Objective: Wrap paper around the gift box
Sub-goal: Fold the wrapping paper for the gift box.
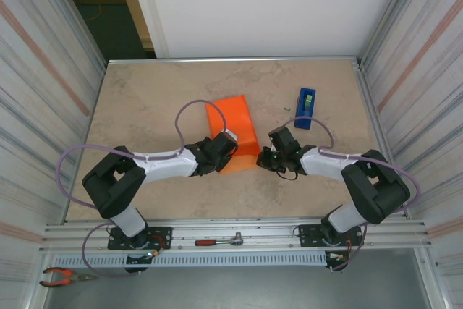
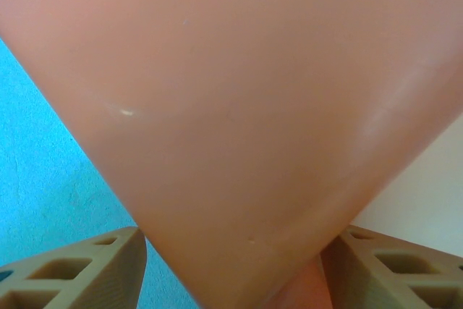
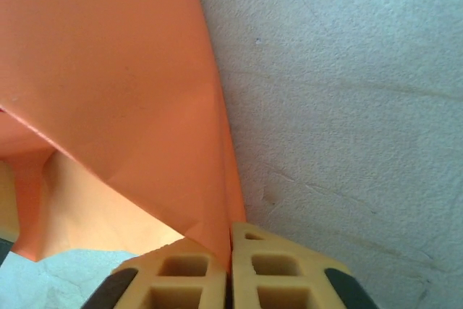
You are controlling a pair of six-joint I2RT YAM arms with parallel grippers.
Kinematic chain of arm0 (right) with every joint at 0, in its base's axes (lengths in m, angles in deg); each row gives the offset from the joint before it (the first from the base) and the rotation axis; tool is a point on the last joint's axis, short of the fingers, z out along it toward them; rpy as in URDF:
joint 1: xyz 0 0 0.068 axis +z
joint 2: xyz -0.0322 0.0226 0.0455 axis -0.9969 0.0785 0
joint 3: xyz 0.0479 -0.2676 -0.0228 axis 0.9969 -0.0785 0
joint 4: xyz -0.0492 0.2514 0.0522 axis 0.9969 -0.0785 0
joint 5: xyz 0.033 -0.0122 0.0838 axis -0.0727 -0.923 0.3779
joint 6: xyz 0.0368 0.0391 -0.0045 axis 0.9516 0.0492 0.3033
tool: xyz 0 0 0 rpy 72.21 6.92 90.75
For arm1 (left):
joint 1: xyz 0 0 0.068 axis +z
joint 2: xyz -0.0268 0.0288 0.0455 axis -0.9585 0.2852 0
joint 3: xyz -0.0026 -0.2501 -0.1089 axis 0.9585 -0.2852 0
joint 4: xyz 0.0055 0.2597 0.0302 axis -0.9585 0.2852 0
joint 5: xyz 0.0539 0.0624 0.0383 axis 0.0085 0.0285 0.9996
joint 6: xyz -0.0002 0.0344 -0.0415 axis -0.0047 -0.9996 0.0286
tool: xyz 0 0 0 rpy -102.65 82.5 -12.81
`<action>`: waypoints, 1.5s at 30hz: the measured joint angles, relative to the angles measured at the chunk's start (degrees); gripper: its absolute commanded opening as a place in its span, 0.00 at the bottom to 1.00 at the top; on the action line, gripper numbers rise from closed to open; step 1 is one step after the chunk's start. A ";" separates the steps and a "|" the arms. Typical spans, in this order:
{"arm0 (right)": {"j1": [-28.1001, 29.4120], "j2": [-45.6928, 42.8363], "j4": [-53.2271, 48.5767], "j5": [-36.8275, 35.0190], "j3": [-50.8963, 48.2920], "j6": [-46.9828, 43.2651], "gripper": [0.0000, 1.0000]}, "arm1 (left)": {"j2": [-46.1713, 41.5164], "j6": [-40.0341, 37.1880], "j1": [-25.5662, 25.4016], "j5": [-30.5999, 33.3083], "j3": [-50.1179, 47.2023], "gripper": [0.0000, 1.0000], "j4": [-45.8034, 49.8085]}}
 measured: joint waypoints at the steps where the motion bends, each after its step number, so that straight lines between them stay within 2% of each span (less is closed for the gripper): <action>1: 0.15 0.00 -0.15 -0.02 0.22 -0.07 0.00 | 0.00 0.00 0.00 0.00 0.00 0.65 0.00; 19: 2.10 -2.05 -0.24 1.09 2.29 0.72 0.00 | 1.14 -0.28 -0.39 0.61 0.02 0.62 0.04; 27: 2.21 -1.66 4.42 1.90 2.21 3.30 0.00 | 2.05 -0.48 -0.92 0.61 0.02 0.62 0.04; 45: 4.35 6.82 16.63 1.68 1.84 8.37 0.00 | 2.16 -0.68 -1.11 0.61 0.02 0.61 0.07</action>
